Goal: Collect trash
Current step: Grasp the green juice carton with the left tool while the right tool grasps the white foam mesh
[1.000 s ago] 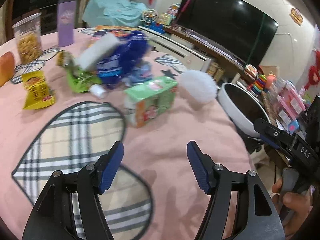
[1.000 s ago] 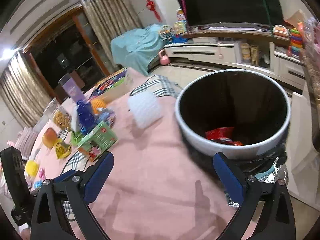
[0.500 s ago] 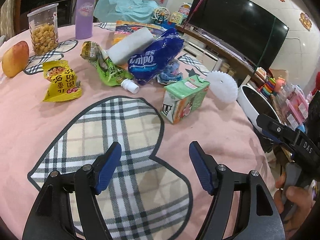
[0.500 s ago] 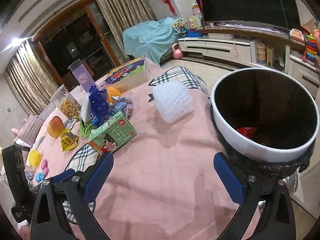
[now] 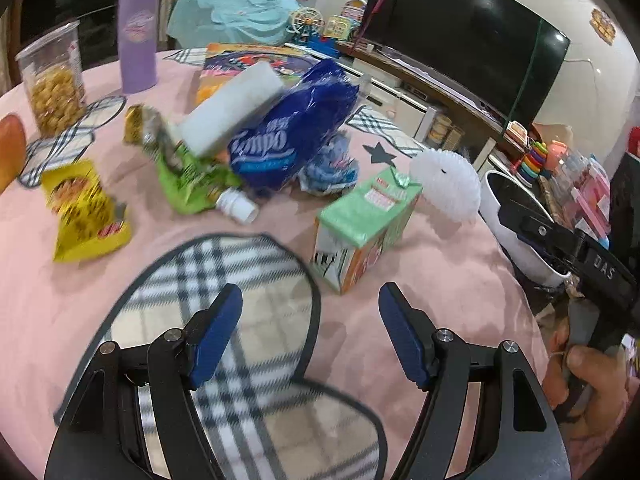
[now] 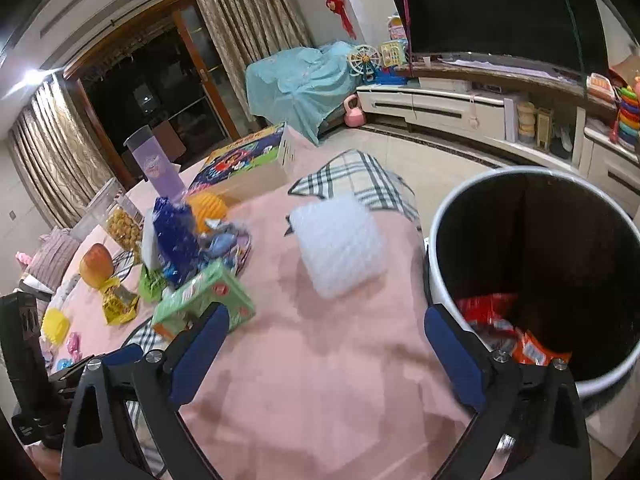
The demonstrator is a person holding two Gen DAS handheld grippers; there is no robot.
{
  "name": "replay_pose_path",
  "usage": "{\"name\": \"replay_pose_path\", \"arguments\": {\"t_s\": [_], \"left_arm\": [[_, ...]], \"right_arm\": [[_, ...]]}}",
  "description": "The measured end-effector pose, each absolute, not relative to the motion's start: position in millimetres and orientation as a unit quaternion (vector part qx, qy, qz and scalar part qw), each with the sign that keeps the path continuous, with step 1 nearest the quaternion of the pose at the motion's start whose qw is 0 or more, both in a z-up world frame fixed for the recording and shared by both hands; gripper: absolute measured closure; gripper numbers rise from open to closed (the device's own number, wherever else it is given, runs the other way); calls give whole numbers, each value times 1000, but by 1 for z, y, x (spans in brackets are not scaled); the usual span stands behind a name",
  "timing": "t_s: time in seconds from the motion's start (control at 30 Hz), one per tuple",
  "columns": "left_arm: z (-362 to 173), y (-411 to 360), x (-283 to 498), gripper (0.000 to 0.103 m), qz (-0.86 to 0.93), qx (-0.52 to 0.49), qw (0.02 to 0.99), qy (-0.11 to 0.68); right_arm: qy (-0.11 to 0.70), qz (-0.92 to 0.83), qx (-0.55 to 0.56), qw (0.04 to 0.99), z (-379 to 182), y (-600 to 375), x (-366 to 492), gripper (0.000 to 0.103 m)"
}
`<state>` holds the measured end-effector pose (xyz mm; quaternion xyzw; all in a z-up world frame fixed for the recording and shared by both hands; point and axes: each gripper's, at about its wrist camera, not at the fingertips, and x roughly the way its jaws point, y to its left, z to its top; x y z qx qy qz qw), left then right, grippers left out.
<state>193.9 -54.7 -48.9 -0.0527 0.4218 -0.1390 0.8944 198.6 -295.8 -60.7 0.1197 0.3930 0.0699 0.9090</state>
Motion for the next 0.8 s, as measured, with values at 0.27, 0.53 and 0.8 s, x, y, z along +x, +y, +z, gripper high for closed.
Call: {"name": "replay_pose_path", "arguments": {"t_s": [0.27, 0.53, 0.8], "left_arm": [[-47, -70, 219, 31, -163, -32, 893, 419], [-53, -85, 224, 65, -193, -14, 885, 424], [-40, -81, 202, 68, -181, -20, 900, 396]], "right_arm": [[411, 76, 102, 903, -70, -294, 237, 26], [432, 71, 83, 895, -82, -290, 250, 77], [427, 85, 98, 895, -74, -293, 232, 91]]}}
